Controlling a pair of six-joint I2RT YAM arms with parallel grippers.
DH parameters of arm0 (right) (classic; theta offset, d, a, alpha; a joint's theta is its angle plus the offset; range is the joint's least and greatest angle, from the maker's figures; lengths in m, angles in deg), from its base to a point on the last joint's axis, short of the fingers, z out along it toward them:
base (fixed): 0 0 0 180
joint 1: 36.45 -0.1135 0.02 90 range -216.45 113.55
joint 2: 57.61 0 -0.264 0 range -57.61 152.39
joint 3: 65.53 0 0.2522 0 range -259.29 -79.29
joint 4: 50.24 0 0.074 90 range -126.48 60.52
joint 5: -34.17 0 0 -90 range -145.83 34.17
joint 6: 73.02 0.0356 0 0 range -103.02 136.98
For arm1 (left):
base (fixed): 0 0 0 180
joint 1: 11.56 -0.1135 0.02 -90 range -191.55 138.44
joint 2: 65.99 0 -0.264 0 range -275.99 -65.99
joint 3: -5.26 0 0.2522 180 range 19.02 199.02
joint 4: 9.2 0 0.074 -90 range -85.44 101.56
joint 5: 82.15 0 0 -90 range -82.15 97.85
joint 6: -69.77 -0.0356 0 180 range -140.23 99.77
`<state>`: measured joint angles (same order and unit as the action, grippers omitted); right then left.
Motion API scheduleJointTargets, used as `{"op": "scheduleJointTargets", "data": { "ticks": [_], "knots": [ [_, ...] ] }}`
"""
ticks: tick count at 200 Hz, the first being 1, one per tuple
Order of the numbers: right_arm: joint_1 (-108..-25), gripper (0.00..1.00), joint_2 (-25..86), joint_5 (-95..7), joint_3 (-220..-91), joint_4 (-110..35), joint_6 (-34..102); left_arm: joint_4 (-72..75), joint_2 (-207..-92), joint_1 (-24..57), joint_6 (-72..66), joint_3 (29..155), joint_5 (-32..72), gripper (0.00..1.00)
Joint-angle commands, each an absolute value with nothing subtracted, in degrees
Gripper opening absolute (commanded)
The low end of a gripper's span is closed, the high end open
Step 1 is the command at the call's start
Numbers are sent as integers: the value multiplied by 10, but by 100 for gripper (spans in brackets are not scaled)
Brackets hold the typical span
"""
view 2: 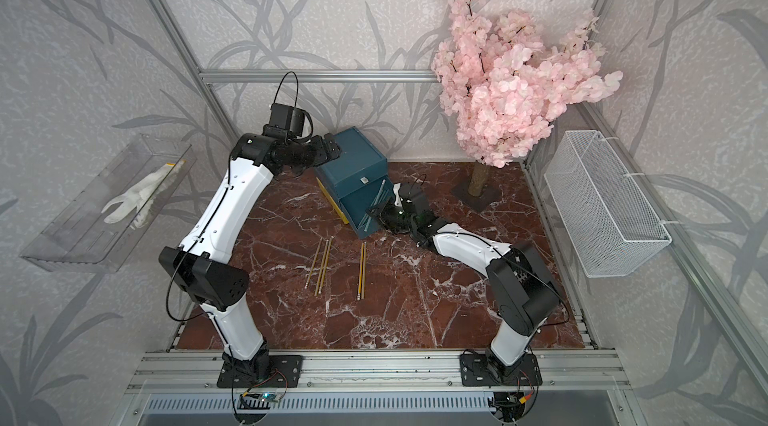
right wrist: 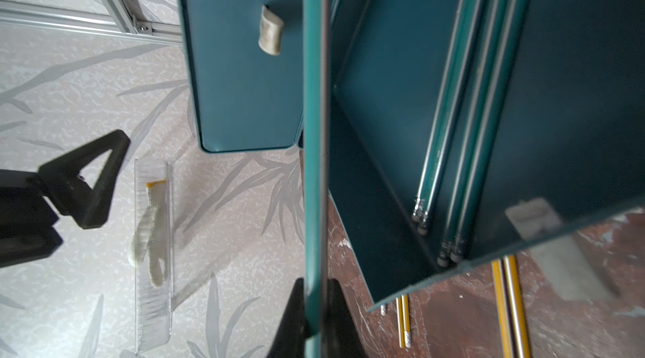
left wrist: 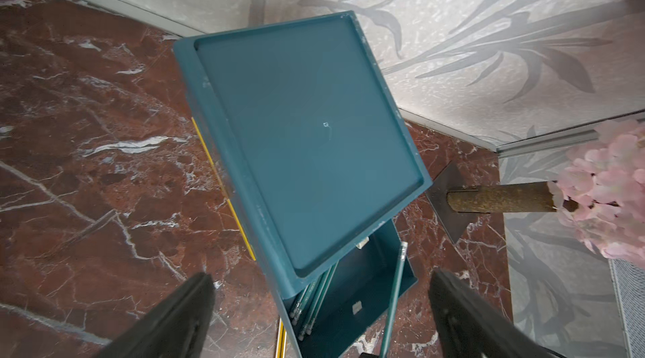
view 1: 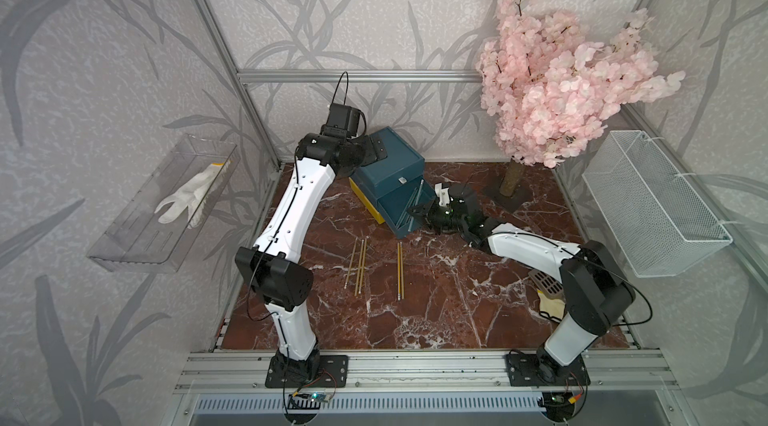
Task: Please place the pencils in the drawer according to their color
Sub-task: Place the pencil in the drawer.
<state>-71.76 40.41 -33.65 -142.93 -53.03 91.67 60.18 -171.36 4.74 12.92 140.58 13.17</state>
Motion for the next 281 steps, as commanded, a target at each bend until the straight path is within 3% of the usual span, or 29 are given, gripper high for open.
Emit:
{"op": "scheduleJointTargets", "data": {
  "ticks": [1,86,95,114,128,144,281],
  "knots": [
    [-712,0,429,-357,-1456,-534,951,614,-1714,46,119,1415,121,100],
    [-695,0,518,-344,-1555,-486,954,596,-1700,46,128,1383,128,100],
    [-695,10,525,-343,-1564,-476,948,592,-1700,46,128,1381,129,100],
    [-695,41,531,-341,-1578,-458,939,590,-1701,46,129,1380,129,100],
    [-694,51,527,-342,-1581,-442,931,588,-1702,46,130,1381,129,100],
    [-694,57,515,-343,-1582,-426,919,585,-1706,44,133,1382,131,100],
    [-695,56,320,-378,-1438,-372,845,612,-1798,-3,86,1514,100,100]
  ]
}}
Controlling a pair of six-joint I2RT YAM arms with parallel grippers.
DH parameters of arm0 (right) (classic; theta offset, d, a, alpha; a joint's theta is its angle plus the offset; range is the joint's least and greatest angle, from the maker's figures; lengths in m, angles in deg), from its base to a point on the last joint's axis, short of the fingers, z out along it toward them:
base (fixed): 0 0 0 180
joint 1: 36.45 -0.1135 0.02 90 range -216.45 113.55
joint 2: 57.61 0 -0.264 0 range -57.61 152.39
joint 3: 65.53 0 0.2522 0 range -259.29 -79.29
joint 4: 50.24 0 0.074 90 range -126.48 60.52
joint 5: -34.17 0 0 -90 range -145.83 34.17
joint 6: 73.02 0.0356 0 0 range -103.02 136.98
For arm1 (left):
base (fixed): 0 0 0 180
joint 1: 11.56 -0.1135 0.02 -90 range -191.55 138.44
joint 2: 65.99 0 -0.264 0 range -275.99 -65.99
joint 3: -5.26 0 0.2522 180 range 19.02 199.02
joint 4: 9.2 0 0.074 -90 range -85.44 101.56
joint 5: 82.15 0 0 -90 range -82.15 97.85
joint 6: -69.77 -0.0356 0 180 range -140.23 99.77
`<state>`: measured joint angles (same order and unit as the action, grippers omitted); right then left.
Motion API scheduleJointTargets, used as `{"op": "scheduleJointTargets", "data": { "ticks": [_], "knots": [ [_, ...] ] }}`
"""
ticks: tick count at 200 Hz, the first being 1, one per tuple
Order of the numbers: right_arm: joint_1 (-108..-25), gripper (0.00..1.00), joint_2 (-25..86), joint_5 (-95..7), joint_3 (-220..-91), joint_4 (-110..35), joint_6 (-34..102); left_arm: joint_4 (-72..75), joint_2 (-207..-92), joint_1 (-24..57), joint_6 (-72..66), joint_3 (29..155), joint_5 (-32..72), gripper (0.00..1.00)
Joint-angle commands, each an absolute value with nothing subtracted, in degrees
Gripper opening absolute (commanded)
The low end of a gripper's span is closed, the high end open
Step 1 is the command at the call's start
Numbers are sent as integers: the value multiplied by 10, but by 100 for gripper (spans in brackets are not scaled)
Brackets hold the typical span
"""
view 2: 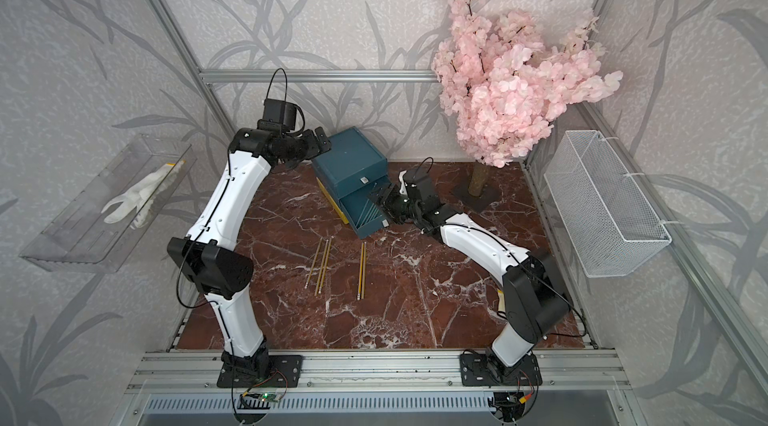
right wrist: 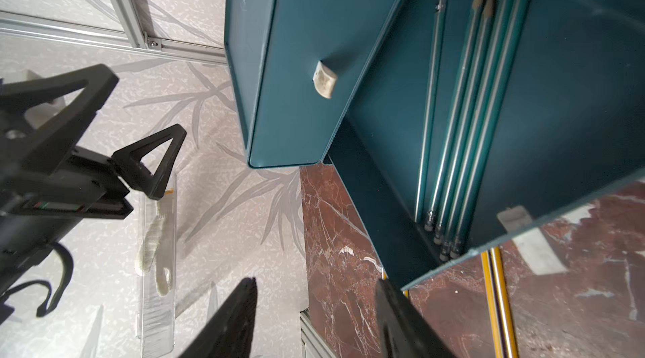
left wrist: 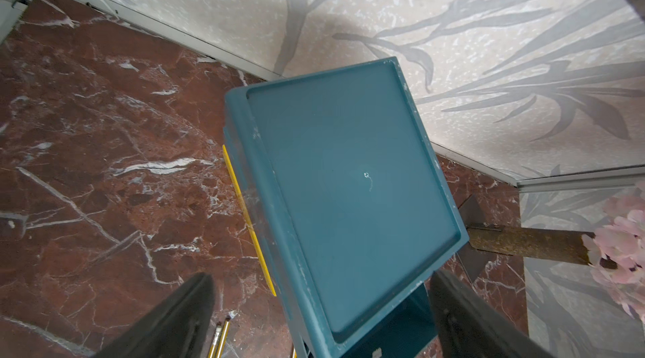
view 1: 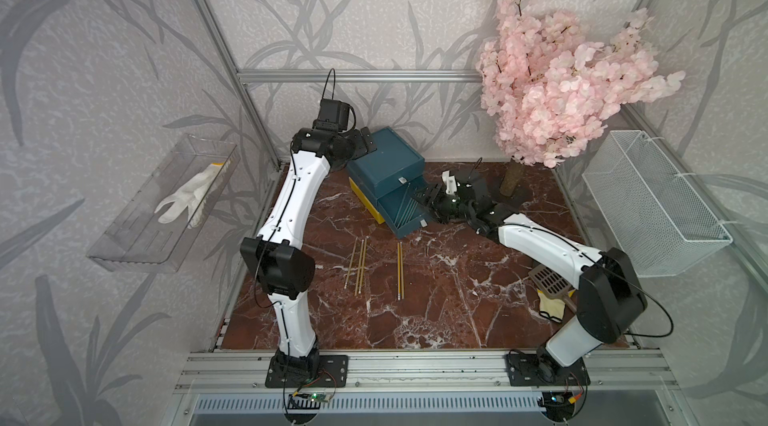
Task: Please place the pencils in the drawer according to their color
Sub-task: Place the pencil in the drawer, then close the drawer in the storage box.
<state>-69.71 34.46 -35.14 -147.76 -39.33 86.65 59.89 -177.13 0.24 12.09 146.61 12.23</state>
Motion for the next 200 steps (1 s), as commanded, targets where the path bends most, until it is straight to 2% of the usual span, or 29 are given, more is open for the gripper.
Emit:
{"op": "scheduleJointTargets", "data": {
  "ticks": [1,15,24,41,61,71,104,200],
  "knots": [
    [-695,56,319,-379,-1435,-372,844,612,-1800,-4,85,1515,100,100],
    [-694,54,304,-392,-1403,-370,844,599,-1814,-14,82,1524,112,100],
    [-693,49,299,-395,-1381,-377,845,590,-1823,-20,82,1526,127,100],
    [-693,33,297,-406,-1347,-391,846,589,-1844,-24,75,1536,141,100],
    [-692,8,305,-408,-1326,-412,847,591,-1862,-24,69,1536,147,100],
    [-691,0,314,-408,-1328,-418,845,597,-1871,-24,66,1534,145,100],
    [-688,0,372,-402,-1379,-428,839,617,-1893,-22,56,1522,143,100],
    [-684,0,619,-359,-1665,-410,842,596,-1907,-15,55,1428,166,100]
  ]
}}
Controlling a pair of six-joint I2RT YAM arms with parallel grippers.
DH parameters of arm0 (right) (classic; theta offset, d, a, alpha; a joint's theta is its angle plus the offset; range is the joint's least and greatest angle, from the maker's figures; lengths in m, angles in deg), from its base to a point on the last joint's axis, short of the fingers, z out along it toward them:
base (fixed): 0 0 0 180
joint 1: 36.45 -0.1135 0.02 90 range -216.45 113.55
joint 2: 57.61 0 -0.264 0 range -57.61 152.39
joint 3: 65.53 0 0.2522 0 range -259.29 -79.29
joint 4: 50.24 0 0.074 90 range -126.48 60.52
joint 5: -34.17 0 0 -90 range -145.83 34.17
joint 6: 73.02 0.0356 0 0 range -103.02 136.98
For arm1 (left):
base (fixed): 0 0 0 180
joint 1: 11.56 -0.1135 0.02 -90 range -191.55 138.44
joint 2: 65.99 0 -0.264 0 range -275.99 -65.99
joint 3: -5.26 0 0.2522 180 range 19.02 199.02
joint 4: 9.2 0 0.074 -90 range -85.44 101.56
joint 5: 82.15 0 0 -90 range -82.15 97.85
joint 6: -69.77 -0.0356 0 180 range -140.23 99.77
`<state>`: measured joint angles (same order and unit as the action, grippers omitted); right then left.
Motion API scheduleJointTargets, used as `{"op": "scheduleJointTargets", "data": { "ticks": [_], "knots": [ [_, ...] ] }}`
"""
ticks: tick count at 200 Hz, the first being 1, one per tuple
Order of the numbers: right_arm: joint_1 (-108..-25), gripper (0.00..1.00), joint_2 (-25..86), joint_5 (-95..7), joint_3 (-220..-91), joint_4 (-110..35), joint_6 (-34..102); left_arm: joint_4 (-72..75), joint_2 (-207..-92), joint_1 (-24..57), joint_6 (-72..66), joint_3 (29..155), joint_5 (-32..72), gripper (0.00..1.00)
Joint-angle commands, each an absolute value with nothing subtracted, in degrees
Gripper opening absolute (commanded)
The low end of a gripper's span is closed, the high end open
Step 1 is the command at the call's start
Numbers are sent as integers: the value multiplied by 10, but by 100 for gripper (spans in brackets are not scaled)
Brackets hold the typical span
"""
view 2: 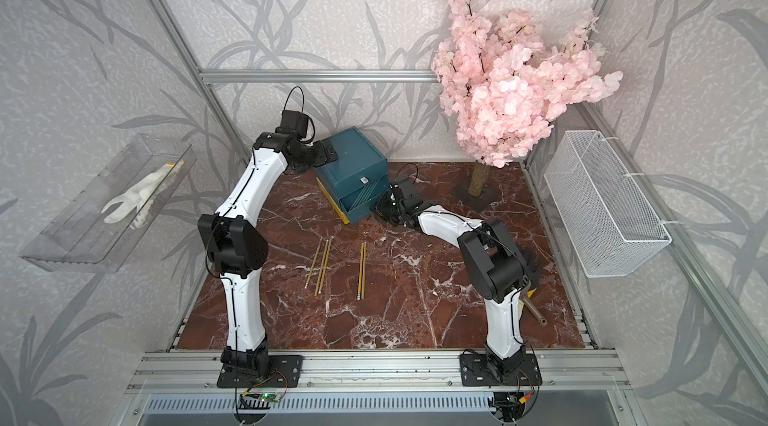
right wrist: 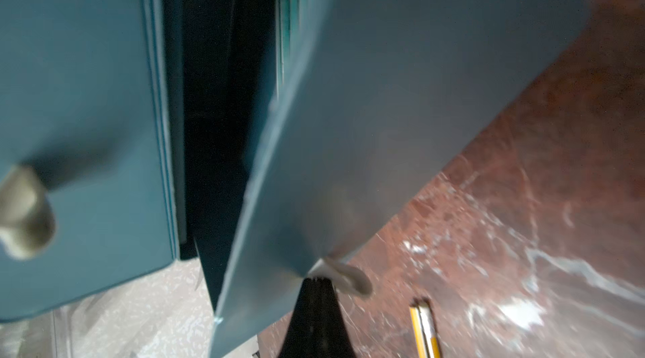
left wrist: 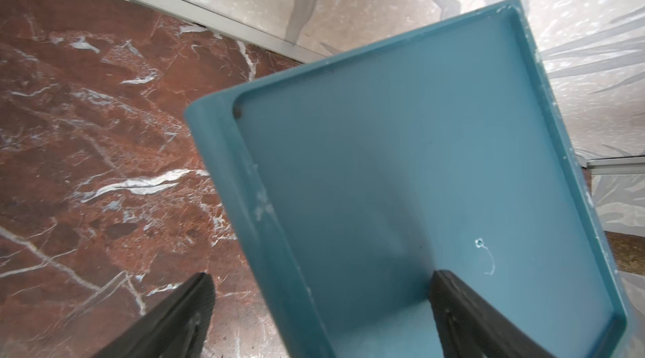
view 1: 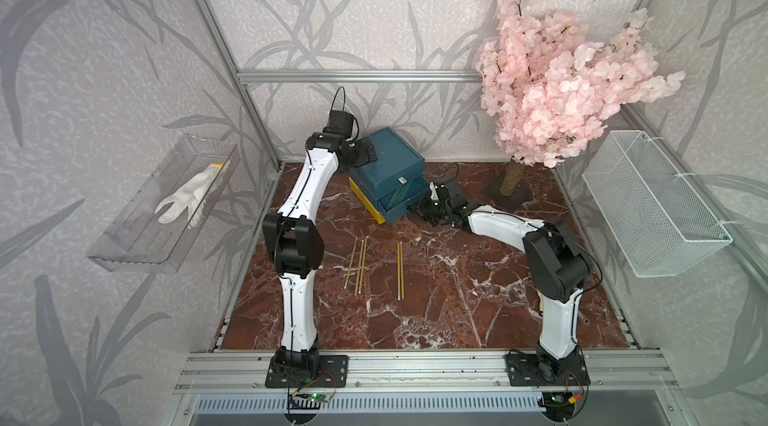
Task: Please place the pencils in the drawer according to their color
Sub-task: Close the drawer in the storage box.
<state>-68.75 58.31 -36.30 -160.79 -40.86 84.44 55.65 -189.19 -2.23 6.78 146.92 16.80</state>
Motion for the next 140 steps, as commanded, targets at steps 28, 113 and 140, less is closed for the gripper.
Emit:
{"op": "scheduleJointTargets", "data": {
  "ticks": [28,113,140],
  "knots": [
    [-684,0,660,-364,-1715,-417,857,576,-1894,-9,58,1393,168,100],
    [-679,24,670,-360,-1666,-559,906,532,-1867,-3,72,1321,177,100],
    [-676,41,626,-371,-1567,-627,918,532,-1867,-4,70,1320,178,100]
  ]
}}
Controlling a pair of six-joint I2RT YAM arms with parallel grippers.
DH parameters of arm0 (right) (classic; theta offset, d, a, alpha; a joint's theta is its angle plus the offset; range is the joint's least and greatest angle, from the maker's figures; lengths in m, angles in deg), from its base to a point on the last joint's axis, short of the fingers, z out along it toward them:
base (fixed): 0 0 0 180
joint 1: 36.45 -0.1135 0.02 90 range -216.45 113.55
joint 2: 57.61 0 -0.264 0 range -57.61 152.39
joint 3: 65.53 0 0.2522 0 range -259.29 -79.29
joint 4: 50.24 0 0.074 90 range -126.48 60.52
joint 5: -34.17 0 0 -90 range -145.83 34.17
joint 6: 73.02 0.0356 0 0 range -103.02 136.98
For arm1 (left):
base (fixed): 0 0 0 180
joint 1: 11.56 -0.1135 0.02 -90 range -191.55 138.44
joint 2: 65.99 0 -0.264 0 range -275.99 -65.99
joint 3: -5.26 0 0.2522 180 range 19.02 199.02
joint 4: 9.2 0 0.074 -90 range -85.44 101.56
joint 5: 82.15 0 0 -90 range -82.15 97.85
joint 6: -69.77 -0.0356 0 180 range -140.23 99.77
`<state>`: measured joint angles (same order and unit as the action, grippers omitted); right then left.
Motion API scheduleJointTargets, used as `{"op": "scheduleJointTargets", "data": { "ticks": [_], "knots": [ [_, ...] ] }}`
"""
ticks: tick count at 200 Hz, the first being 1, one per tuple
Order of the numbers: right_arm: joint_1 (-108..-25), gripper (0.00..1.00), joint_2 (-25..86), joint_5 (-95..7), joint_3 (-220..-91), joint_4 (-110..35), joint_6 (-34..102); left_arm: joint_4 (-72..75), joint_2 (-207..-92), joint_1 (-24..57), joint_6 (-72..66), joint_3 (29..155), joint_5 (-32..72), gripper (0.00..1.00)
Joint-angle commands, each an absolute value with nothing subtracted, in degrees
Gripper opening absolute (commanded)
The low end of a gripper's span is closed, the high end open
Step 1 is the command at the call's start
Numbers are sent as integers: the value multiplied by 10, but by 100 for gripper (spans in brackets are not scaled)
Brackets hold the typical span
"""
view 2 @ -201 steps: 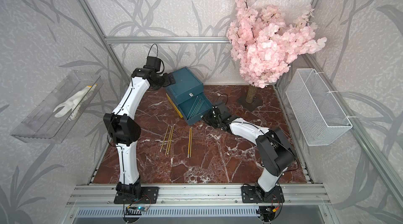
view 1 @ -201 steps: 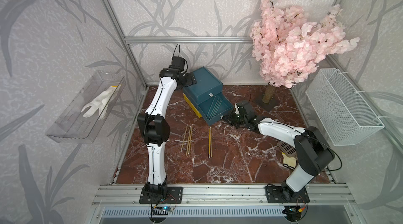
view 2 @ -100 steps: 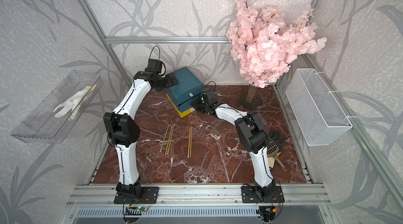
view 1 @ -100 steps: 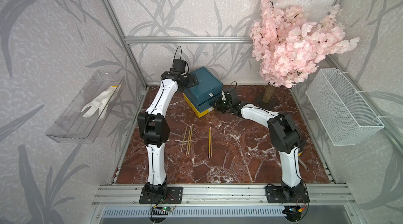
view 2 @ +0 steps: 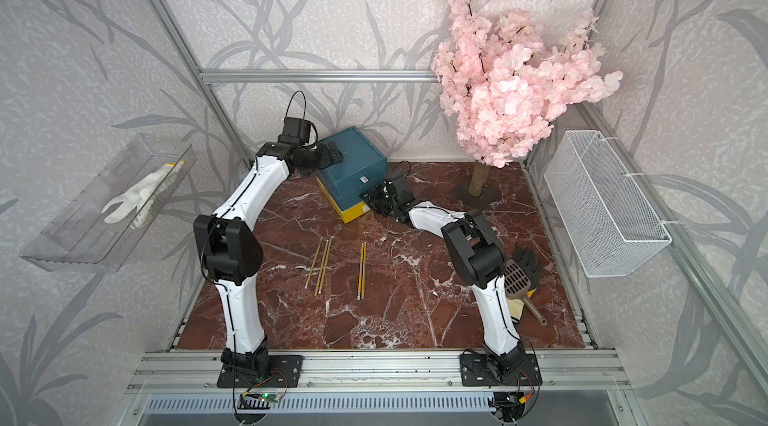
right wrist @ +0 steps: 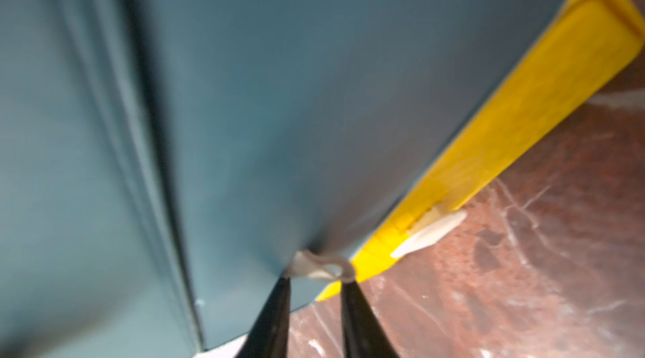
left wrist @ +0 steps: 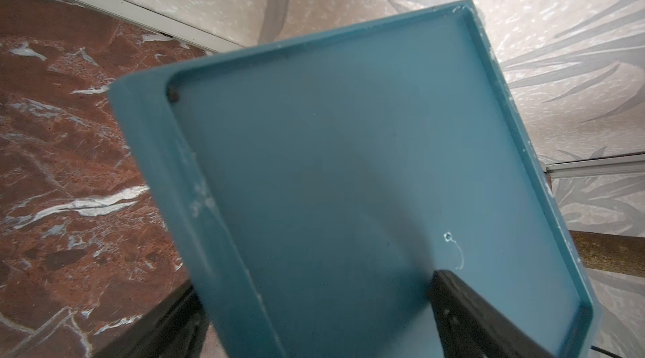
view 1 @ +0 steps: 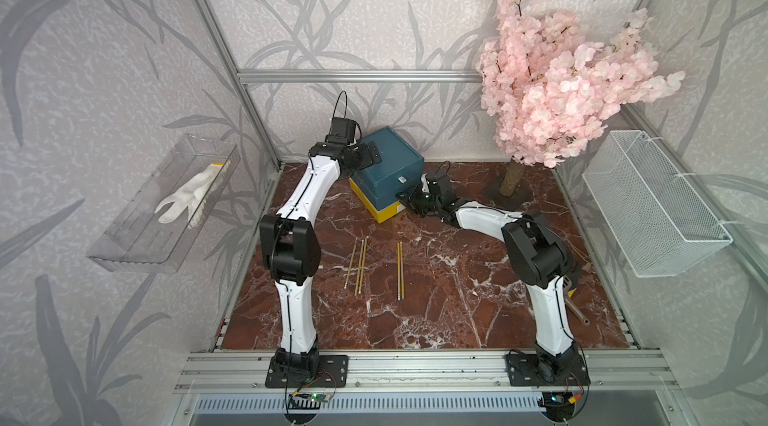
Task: Please place the pencils in the drawer according to their color
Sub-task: Close the drawer in the storage box, then open the drawer in the storage box.
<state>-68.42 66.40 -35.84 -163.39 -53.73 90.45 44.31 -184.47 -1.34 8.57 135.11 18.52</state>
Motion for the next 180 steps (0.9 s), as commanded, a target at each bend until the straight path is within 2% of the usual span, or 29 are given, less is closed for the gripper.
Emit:
{"op": "scheduleJointTargets", "data": {
  "ticks": [1,27,47,140,180],
  "knots": [
    [-676,42,624,-372,-1564,-628,918,532,-1867,-4,70,1319,179,100],
    [-675,53,595,-398,-1507,-621,912,527,-1868,-4,72,1320,184,100],
    [-675,57,602,-411,-1504,-600,916,524,-1867,-3,75,1318,185,100],
    [-677,57,677,-432,-1622,-508,923,510,-1865,-2,81,1301,192,100],
    [-678,56,691,-427,-1633,-500,930,507,-1865,-2,84,1299,195,100]
  ]
}}
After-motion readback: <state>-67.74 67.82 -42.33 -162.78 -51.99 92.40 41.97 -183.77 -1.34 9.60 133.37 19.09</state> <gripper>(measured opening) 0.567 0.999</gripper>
